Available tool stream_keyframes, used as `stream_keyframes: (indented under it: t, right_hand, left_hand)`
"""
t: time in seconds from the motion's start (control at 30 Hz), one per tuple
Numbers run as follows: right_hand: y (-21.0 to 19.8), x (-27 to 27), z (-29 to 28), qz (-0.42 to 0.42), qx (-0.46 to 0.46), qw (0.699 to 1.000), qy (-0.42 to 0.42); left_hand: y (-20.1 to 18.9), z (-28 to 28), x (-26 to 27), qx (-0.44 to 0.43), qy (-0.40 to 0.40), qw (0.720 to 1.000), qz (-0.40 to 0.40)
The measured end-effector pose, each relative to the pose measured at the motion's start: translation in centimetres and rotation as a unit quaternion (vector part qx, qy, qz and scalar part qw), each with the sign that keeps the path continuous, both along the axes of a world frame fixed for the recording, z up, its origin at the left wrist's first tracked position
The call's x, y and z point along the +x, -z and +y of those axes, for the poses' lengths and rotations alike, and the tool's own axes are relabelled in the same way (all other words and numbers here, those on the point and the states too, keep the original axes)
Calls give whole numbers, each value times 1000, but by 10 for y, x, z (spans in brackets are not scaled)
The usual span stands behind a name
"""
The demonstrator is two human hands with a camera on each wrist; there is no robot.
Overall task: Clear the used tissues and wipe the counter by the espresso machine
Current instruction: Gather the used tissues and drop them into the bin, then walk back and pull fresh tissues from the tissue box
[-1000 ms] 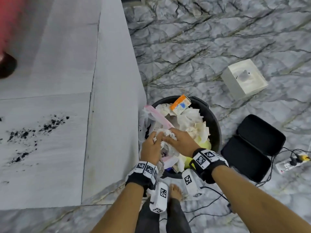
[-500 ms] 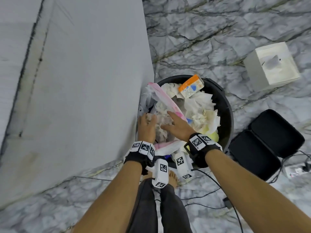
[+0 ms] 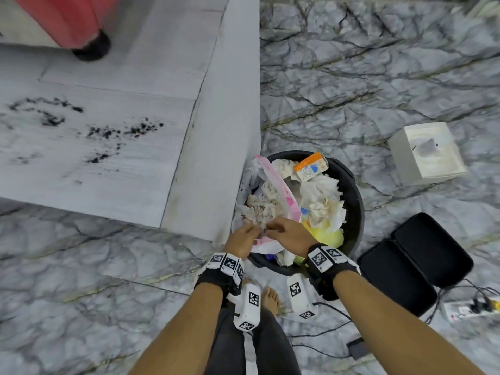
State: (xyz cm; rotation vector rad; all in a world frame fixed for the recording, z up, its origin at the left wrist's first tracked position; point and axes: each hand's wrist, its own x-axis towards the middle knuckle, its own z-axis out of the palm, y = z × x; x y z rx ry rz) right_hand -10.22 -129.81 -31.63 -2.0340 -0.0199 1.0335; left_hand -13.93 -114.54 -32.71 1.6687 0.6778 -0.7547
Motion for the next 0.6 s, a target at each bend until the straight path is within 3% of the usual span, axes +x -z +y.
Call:
stream_keyframes:
  t: [0.17, 0.3, 0.6]
  right_hand:
    - [-29, -42, 18, 9, -9, 999, -52]
    - [-52, -69, 54, 18, -1, 993, -115]
    - [-103, -110, 188, -10, 36, 958, -283]
  left_hand:
    - [-35, 35, -57, -8, -21, 999, 26]
    - [-68, 79, -100, 1, -95, 995, 17]
    - [-120, 195, -195, 52, -245, 968, -10]
